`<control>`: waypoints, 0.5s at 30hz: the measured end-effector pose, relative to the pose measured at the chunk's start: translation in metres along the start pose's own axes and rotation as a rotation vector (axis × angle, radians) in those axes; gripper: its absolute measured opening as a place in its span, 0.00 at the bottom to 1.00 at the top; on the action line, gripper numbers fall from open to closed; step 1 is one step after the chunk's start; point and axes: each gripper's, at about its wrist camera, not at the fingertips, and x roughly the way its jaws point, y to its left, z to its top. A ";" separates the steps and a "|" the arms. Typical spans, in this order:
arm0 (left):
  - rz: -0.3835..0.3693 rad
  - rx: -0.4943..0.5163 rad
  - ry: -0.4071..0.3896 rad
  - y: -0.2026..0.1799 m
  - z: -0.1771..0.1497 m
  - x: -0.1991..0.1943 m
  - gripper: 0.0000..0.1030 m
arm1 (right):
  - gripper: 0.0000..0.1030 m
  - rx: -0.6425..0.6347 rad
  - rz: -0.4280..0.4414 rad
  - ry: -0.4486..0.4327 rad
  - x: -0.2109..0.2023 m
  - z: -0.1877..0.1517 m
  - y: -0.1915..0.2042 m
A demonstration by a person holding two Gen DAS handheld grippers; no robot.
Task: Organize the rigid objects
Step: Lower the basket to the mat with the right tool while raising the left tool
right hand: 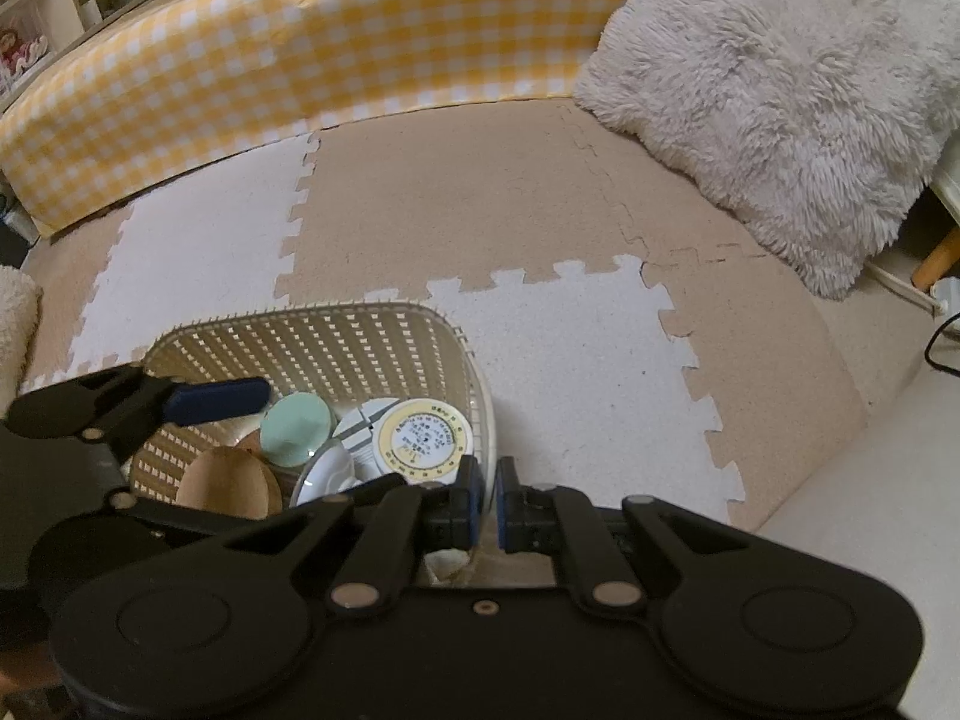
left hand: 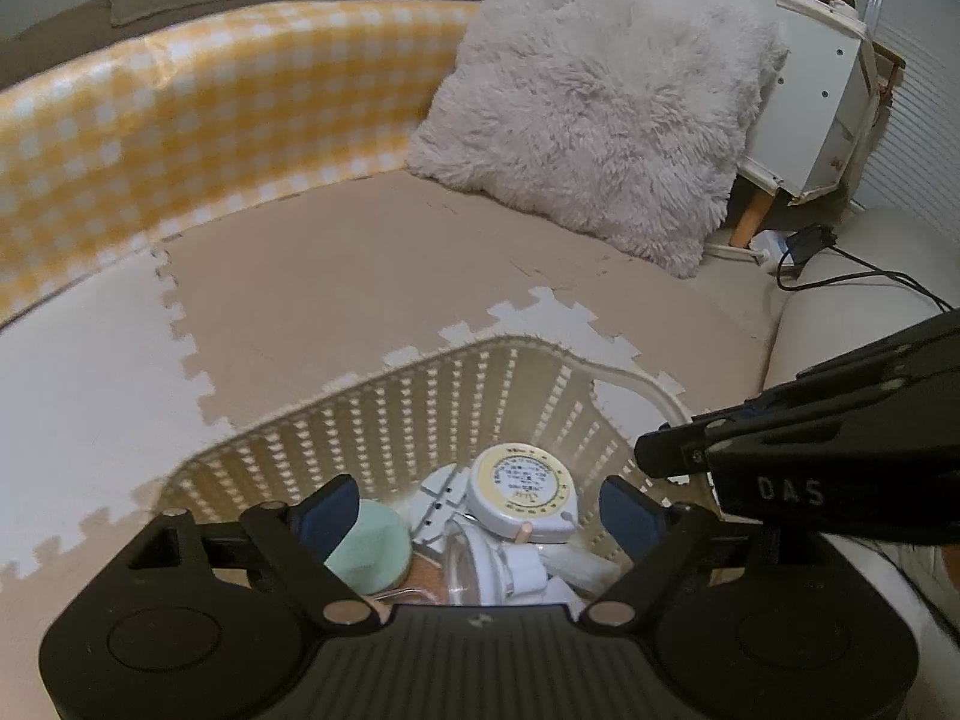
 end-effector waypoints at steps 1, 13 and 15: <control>0.008 -0.001 -0.002 0.000 0.000 -0.004 0.89 | 0.06 0.000 0.000 0.000 0.000 0.000 0.000; 0.056 -0.067 -0.037 0.010 0.000 -0.056 0.99 | 0.06 0.009 0.001 0.001 0.000 0.000 0.000; 0.055 -0.081 -0.043 0.011 0.000 -0.064 1.00 | 0.06 0.007 -0.002 0.002 -0.001 0.000 0.000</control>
